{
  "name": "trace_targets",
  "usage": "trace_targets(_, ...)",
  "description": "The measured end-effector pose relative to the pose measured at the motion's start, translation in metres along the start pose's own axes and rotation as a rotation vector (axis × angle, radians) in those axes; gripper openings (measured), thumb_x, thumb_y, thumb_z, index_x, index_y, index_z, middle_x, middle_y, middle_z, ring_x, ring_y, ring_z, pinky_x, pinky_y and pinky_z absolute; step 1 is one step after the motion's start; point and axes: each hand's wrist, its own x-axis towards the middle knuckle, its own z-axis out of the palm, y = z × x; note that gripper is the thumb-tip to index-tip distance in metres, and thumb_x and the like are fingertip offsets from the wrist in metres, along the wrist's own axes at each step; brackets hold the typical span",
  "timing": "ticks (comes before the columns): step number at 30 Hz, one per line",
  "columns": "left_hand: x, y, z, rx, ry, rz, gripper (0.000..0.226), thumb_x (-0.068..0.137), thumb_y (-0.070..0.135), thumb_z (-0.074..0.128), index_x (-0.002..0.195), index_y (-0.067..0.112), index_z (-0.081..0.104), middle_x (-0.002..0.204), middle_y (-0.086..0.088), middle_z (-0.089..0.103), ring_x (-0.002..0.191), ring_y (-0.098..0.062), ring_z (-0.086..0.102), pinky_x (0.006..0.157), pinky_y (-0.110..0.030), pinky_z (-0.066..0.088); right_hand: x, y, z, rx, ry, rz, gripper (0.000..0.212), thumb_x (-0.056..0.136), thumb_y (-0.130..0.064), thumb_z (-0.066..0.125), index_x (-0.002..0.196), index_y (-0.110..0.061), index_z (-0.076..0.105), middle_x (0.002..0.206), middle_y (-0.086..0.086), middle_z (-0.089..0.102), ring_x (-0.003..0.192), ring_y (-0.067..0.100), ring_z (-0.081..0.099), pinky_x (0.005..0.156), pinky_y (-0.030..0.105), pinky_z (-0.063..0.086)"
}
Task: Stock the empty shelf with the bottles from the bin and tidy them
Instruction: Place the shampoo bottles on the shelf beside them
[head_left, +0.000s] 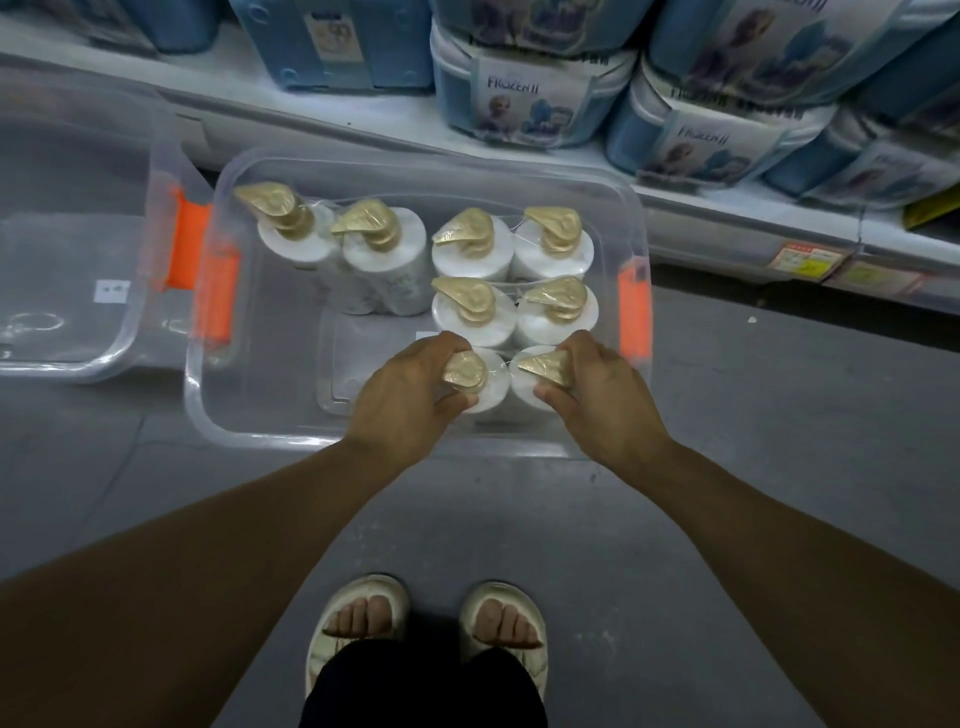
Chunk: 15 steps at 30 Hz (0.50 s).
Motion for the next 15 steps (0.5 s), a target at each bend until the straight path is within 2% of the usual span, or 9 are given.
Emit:
trace_targets(7, -0.001, 0.004, -0.005, -0.06, 0.027, -0.02, 0.029, 0.08, 0.021, 0.073, 0.103, 0.017, 0.057, 0.092, 0.001, 0.067, 0.084, -0.021, 0.062, 0.072, -0.034, 0.05, 0.0, -0.003, -0.01, -0.076, -0.033, -0.052, 0.032, 0.091, -0.03, 0.061, 0.107, -0.005, 0.047, 0.097, 0.01, 0.06, 0.088, 0.025, 0.056, 0.068, 0.03, 0.035)
trace_targets(12, -0.002, 0.01, -0.013, 0.055, 0.107, 0.031, 0.032, 0.081, 0.025, 0.071, 0.109, 0.018, 0.058, 0.094, -0.002, 0.068, 0.087, -0.029, 0.062, 0.074, -0.042, 0.051, 0.001, -0.006, -0.02, -0.045, -0.028, -0.08, 0.034, 0.091, -0.032, 0.061, 0.107, -0.006, 0.046, 0.096, 0.009, 0.059, 0.085, 0.025, 0.057, 0.07, 0.034, 0.045)
trace_targets(15, -0.004, 0.01, -0.023, 0.007, 0.097, 0.004, 0.034, 0.078, 0.025, 0.073, 0.109, 0.021, 0.059, 0.096, 0.0, 0.069, 0.091, -0.028, 0.063, 0.077, -0.044, 0.051, -0.001, -0.011, -0.024, 0.012, -0.018, -0.086, 0.029, 0.09, -0.031, 0.062, 0.098, -0.011, 0.043, 0.092, 0.006, 0.057, 0.083, 0.023, 0.055, 0.068, 0.032, 0.043)
